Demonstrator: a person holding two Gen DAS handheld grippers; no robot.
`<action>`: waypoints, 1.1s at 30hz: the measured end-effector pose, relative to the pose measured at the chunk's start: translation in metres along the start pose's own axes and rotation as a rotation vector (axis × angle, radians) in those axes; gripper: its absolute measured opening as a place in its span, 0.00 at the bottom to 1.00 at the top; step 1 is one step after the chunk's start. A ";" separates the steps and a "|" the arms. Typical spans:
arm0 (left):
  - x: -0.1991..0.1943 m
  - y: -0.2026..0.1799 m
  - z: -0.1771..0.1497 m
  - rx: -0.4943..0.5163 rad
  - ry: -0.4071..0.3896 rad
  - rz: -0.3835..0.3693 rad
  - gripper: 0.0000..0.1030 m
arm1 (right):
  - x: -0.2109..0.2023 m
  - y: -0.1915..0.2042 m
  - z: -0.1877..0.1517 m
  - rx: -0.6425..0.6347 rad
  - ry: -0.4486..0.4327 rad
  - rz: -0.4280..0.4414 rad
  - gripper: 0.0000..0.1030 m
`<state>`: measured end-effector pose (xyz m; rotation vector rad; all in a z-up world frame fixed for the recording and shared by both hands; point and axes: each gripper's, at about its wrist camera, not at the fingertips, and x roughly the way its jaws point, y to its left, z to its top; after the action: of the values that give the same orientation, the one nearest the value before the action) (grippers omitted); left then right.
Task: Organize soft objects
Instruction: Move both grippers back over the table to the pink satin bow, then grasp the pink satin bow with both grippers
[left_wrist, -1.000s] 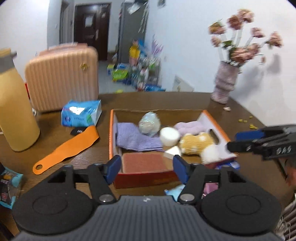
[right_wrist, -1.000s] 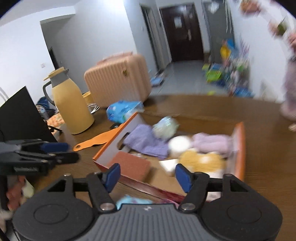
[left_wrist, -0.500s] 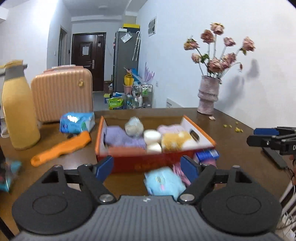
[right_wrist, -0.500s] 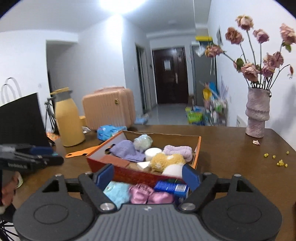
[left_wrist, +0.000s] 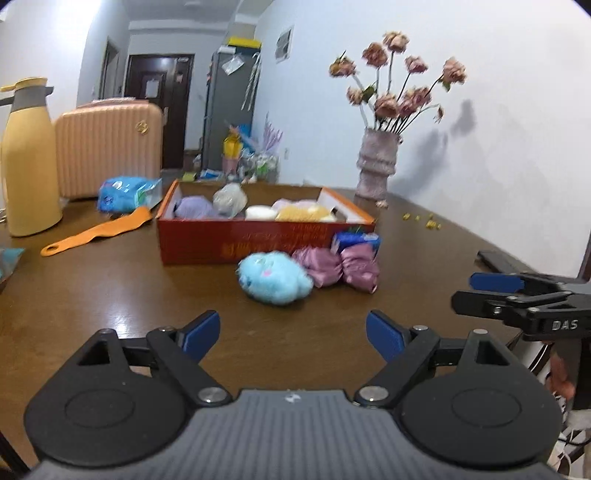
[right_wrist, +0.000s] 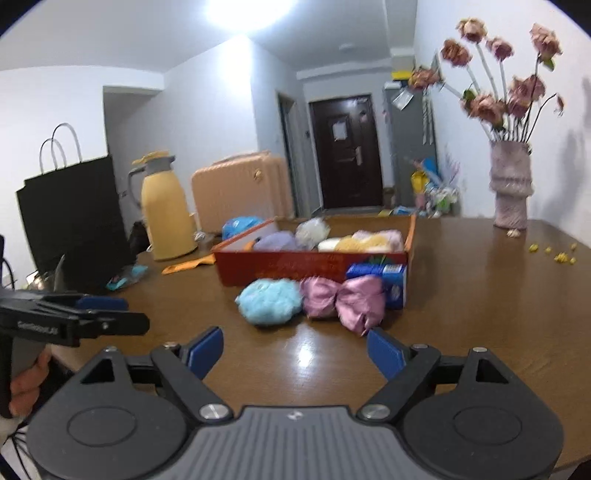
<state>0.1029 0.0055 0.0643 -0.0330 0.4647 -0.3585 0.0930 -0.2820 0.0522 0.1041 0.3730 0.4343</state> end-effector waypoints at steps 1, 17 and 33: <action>0.004 -0.001 0.001 -0.002 0.002 -0.009 0.85 | 0.003 -0.003 0.000 0.016 -0.004 0.000 0.82; 0.182 -0.005 0.031 0.078 0.184 -0.100 0.55 | 0.158 -0.070 0.028 0.131 0.123 -0.123 0.57; 0.141 0.018 0.005 -0.135 0.162 -0.308 0.67 | 0.103 -0.052 -0.011 0.081 0.229 0.206 0.32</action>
<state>0.2287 -0.0267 0.0051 -0.2100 0.6463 -0.6346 0.1956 -0.2846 -0.0015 0.1734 0.6083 0.6374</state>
